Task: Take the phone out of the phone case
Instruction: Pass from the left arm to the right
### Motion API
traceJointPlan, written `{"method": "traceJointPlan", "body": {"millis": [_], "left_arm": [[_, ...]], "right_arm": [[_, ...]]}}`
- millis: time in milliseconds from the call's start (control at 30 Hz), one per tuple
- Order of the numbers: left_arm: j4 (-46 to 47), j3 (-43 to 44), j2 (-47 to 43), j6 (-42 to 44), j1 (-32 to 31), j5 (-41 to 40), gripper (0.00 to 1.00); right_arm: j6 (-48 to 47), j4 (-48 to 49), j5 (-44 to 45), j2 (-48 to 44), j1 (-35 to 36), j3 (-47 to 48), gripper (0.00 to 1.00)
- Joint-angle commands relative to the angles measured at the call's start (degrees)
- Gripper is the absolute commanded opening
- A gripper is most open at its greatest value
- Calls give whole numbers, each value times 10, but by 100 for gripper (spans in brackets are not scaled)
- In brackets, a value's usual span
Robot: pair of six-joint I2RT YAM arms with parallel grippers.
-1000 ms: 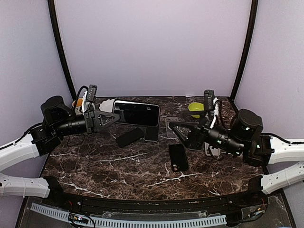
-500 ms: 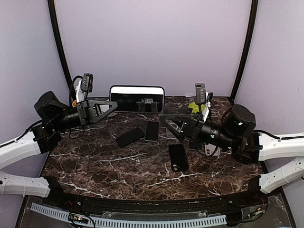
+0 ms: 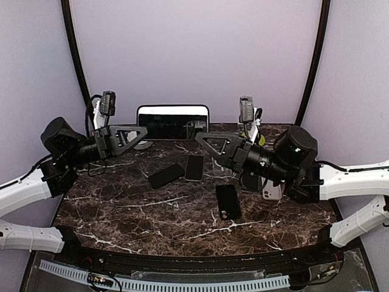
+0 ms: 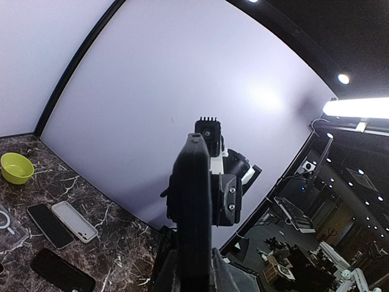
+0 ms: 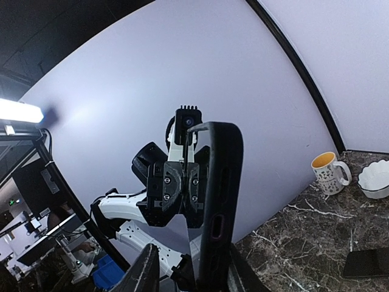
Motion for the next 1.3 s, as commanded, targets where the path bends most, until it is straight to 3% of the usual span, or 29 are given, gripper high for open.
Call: {"method": "traceJointPlan", "body": {"millis": [0,300,433,567,633,667,733,800,933,1133,1267], "left_arm": [[53,-2,-19,3,0,-2,0],[55,-7,-17,3,0,4,0],[55,-10,-17,6,-1,4,0],[39,-13,-22,13,0,12,1],[8,-7,-26,28,0,19,18],[-18,-5,-30,42,0,21,42],[-61,-1,-41,64,0,32,69],[-106,3,-59,85,0,38,82],[-198,24,-97,136,0,75,86],[-320,67,-129,220,0,127,82],[-267,60,-129,204,0,211,86]], "right_arm": [[10,48,-8,3,-3,27,30],[9,63,-7,26,-5,45,26],[8,65,-16,31,-5,49,3],[5,68,-24,21,-8,32,0],[-5,62,-27,8,-10,21,0],[-13,57,-30,1,-10,18,0],[-31,30,-38,-15,-13,18,0],[-51,2,-52,-30,-16,18,0],[-112,-54,-105,-62,-23,14,0],[-142,-101,-251,-84,-53,19,0],[-144,-126,-320,-74,-65,37,0]]}}
